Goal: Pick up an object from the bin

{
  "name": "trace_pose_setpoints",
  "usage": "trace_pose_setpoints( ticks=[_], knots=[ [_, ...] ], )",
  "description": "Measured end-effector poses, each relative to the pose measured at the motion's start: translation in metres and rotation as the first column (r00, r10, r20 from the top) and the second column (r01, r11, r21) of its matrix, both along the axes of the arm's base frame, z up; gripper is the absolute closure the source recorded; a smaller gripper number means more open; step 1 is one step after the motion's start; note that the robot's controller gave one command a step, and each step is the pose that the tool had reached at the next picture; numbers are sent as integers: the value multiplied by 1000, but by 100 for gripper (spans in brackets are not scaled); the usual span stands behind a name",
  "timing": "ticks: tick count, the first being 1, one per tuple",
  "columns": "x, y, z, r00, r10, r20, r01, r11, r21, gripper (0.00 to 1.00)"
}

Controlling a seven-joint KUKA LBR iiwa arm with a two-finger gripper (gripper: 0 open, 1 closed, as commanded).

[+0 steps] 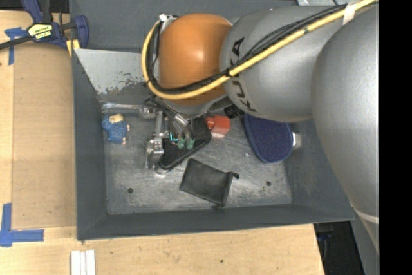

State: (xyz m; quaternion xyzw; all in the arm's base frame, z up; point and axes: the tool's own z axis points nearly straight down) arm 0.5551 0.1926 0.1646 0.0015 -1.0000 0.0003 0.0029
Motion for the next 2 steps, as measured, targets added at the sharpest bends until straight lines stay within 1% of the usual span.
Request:
trace_pose_setpoints(
  ticks=[1,2],
  knots=[
    [-4,-56,-80,992,124,15,-124,992,3,0],
    [-2,-56,-80,993,120,18,-120,993,3,100]
  ],
)
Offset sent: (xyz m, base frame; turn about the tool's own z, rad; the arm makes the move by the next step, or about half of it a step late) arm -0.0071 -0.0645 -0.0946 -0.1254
